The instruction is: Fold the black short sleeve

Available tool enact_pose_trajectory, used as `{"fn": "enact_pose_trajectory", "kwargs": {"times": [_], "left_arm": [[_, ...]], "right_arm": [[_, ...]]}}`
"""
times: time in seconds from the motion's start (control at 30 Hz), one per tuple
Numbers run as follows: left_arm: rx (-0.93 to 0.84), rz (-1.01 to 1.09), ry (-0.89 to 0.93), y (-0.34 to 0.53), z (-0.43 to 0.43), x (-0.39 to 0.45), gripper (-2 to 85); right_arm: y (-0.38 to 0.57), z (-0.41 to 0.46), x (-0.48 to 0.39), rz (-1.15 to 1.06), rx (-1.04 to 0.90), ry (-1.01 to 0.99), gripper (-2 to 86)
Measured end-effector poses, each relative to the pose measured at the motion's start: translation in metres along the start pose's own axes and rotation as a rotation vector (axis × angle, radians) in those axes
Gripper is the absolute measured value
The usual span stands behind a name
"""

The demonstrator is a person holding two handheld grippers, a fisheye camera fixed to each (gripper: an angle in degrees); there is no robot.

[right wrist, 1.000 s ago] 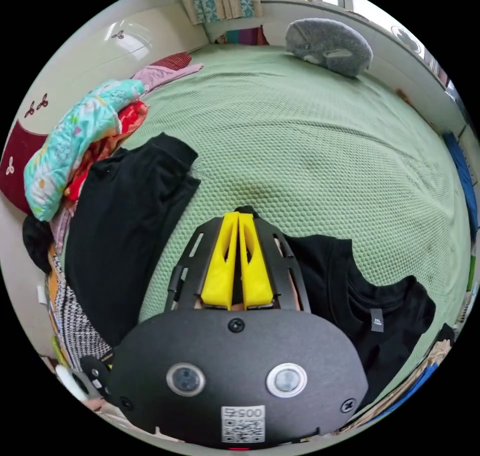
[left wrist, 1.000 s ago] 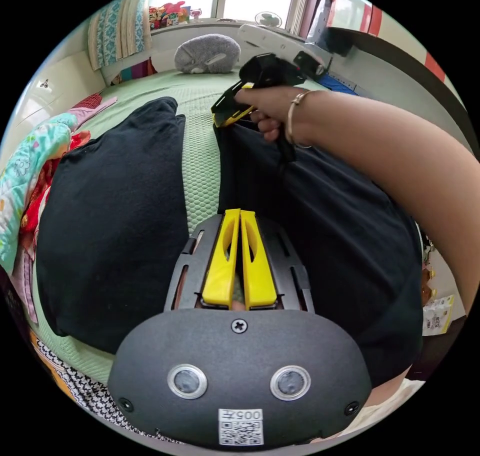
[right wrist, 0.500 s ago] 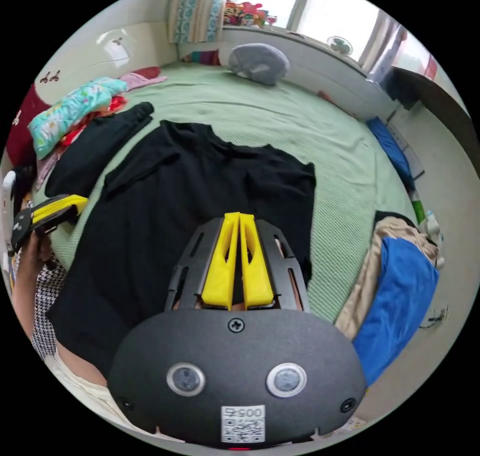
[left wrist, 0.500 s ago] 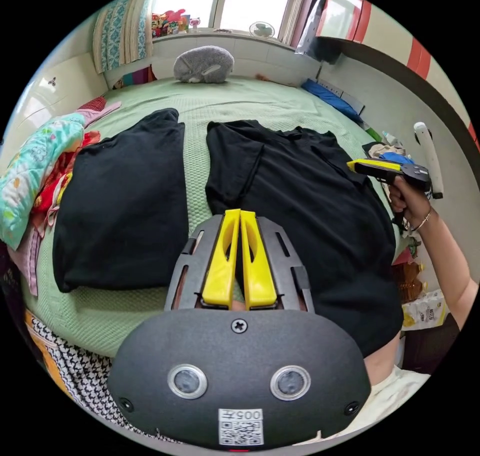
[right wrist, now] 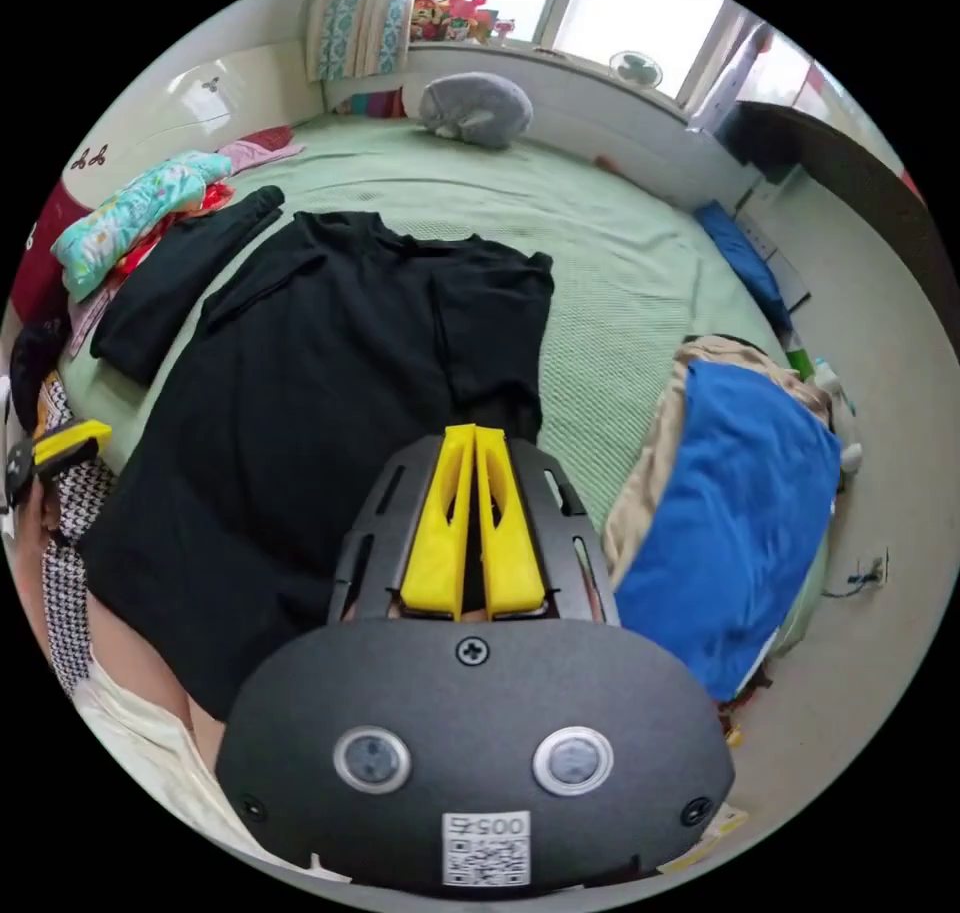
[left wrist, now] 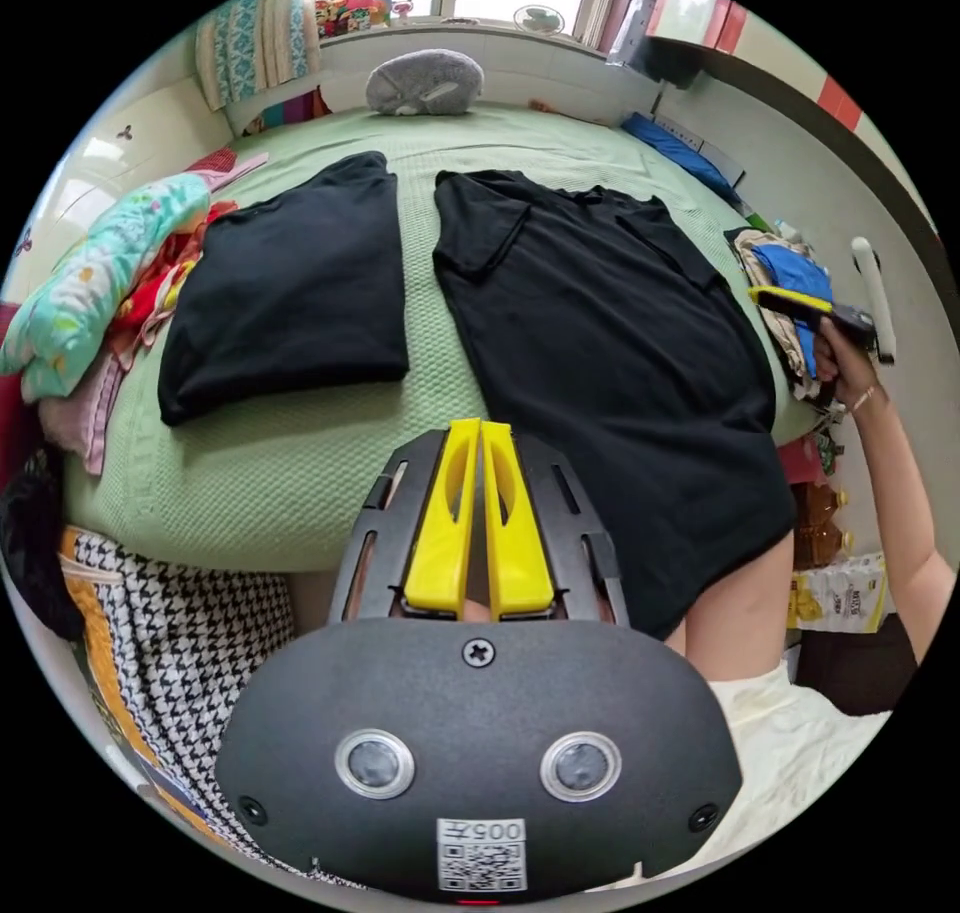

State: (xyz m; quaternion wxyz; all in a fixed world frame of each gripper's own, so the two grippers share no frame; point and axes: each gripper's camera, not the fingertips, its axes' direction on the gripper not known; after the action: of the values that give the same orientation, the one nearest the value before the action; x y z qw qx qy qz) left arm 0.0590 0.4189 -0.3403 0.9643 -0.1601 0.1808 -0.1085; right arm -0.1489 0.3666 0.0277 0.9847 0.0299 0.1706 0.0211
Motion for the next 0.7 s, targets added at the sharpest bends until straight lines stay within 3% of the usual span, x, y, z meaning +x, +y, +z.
{"fn": "enact_pose_trajectory", "kwargs": {"times": [0.23,0.43,0.7], "left_arm": [[0.04,0.006,0.255,0.055,-0.041,0.001,11.7],[0.007,0.015,0.327,0.076,-0.063,0.004,15.1],[-0.036,0.014,0.311,0.097,-0.083,0.013,14.8]], "right_arm": [[0.132,-0.019,0.018,0.19,-0.022,-0.096,5.9],[0.156,-0.009,0.017,0.217,-0.032,-0.151,10.6],[0.168,0.002,0.004,0.22,-0.109,-0.101,8.2]]}}
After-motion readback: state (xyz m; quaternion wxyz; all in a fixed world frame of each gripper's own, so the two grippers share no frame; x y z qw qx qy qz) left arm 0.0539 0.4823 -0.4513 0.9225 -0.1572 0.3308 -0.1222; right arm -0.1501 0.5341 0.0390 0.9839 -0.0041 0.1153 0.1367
